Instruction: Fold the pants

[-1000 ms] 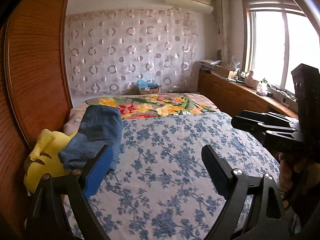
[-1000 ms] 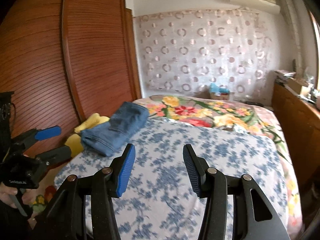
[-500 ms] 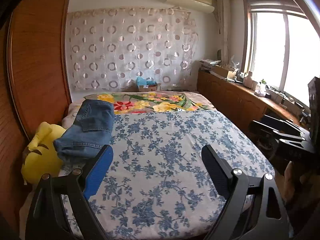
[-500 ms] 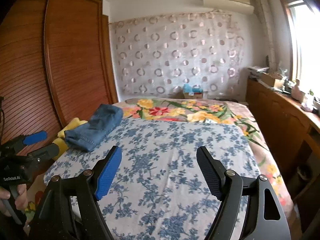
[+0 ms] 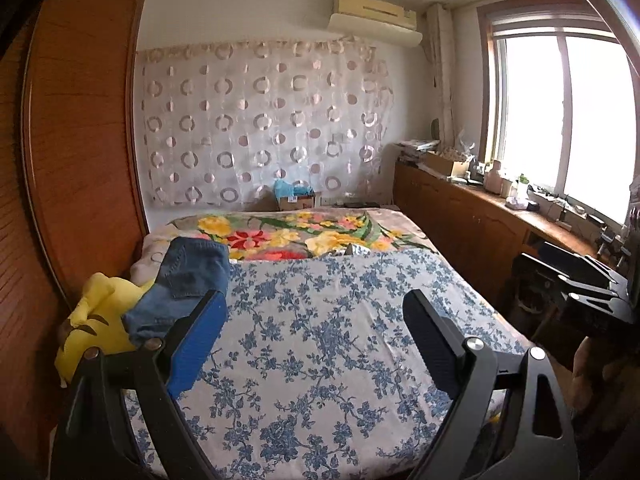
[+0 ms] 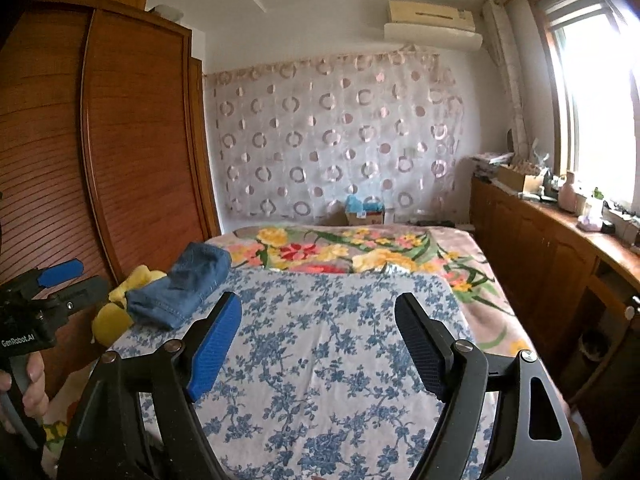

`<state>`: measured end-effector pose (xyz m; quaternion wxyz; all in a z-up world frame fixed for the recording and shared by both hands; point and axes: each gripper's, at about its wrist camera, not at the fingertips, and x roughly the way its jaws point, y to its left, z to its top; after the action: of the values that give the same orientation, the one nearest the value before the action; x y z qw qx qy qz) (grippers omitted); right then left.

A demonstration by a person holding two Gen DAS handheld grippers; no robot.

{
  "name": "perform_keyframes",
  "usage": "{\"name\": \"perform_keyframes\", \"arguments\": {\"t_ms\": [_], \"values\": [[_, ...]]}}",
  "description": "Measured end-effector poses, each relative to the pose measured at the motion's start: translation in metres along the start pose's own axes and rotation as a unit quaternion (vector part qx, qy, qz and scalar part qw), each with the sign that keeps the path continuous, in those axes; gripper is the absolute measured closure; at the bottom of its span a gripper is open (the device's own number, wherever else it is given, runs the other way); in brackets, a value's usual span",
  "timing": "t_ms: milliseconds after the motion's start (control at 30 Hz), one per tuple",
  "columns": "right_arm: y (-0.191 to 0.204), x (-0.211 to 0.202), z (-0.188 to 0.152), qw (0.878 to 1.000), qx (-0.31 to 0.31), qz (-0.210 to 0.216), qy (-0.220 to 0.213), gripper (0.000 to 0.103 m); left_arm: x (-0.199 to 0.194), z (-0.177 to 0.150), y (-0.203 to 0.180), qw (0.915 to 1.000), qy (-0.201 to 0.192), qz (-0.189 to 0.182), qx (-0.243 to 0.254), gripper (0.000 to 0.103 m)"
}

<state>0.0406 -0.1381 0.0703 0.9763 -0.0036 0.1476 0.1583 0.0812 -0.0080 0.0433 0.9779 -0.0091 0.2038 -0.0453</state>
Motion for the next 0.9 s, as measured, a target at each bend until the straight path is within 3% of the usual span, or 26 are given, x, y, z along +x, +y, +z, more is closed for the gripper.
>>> {"name": "perform_keyframes", "arguments": {"t_ms": [233,900], "values": [[-0.001,-0.022,0.001,1.0,0.001,-0.002,-0.02,0.022,-0.018,0.006,-0.002,0.9997,-0.019,0.009,0.006,0.013],[-0.008,-0.001,-0.002,1.0,-0.005,-0.009,-0.022,0.021,-0.028,0.005,0.0,0.9994,-0.026,0.024,0.003,0.013]]}}
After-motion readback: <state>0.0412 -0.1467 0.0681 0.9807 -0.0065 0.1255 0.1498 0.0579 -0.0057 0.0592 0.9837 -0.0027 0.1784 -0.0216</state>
